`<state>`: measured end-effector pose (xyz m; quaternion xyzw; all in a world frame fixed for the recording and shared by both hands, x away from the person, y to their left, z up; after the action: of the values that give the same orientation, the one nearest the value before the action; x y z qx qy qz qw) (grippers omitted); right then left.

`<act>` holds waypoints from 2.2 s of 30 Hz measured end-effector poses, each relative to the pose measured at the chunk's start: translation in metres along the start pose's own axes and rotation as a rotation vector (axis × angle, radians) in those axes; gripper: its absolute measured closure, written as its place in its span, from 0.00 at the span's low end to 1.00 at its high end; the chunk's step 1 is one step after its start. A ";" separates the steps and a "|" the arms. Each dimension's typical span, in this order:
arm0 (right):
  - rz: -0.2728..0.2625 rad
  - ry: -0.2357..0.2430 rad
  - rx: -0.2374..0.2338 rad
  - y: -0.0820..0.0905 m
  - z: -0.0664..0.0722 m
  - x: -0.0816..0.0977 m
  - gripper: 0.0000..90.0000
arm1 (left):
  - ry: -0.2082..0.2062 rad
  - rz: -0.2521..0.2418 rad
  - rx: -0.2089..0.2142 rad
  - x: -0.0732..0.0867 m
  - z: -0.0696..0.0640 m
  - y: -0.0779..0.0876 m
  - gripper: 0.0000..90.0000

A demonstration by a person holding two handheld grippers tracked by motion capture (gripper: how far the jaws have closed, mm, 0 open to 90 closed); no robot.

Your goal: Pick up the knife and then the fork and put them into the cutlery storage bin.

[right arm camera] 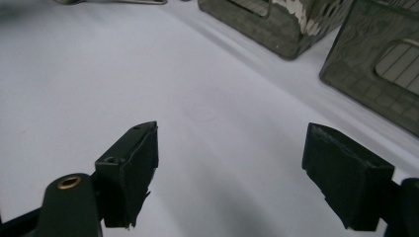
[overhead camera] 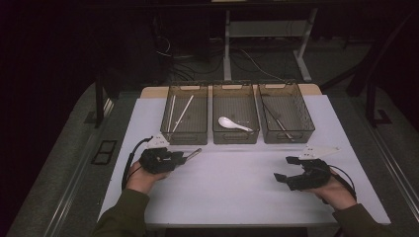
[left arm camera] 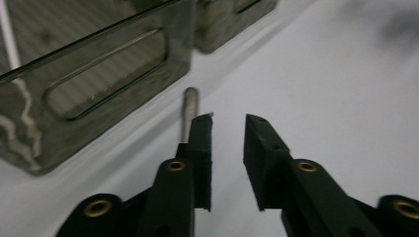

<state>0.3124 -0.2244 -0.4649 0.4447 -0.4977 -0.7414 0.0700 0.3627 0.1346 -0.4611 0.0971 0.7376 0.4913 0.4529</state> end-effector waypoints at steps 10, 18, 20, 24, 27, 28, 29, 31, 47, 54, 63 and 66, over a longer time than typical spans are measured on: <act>-0.014 -0.009 0.000 -0.001 0.002 0.013 0.24 | 0.024 0.135 -0.066 -0.006 0.028 -0.036 0.99; -0.013 0.000 -0.004 -0.002 0.003 0.012 0.24 | -0.008 0.191 -0.041 -0.004 0.025 -0.046 0.99; -0.013 0.000 -0.004 -0.002 0.003 0.012 0.24 | -0.017 0.189 -0.017 -0.005 0.021 -0.046 0.99; -0.016 -0.003 -0.005 -0.001 0.003 0.012 0.24 | -0.069 0.193 0.037 -0.007 0.010 -0.045 0.99; -0.016 -0.005 -0.005 -0.001 0.003 0.012 0.24 | -0.123 0.221 0.077 -0.006 0.000 -0.047 0.99; -0.015 -0.005 -0.007 -0.001 0.003 0.012 0.24 | -0.145 0.242 0.073 -0.005 -0.003 -0.049 0.99; -0.016 -0.004 -0.006 -0.001 0.003 0.012 0.24 | -0.150 0.246 0.075 -0.004 -0.006 -0.051 0.99; -0.016 -0.005 -0.006 -0.001 0.003 0.012 0.24 | -0.167 0.245 0.067 -0.005 -0.007 -0.050 0.99; -0.015 0.002 -0.008 -0.001 0.004 0.012 0.24 | -0.119 0.214 -0.004 0.025 0.012 -0.018 0.84; -0.015 0.003 -0.009 -0.001 0.003 0.013 0.24 | -0.152 0.256 -0.005 0.030 0.011 -0.024 0.91; 0.004 0.012 -0.041 0.000 0.003 0.011 0.21 | -0.187 0.257 0.015 0.029 0.007 -0.024 0.94; 0.014 0.030 -0.062 0.001 0.006 0.008 0.20 | -0.206 0.253 0.041 0.026 0.000 -0.024 0.94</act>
<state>0.3029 -0.2251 -0.4683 0.4500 -0.4765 -0.7491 0.0961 0.3554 0.1379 -0.4958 0.2483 0.6790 0.5165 0.4588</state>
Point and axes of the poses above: each handheld gripper's, and its own axes: y roughly backward along the jaws, x roughly out of its underside, z roughly to its left, the point moved 8 cm from there along -y, roughly forward along the jaws, and after that the axes turned 14 degrees about z, right-handed, at the moved point
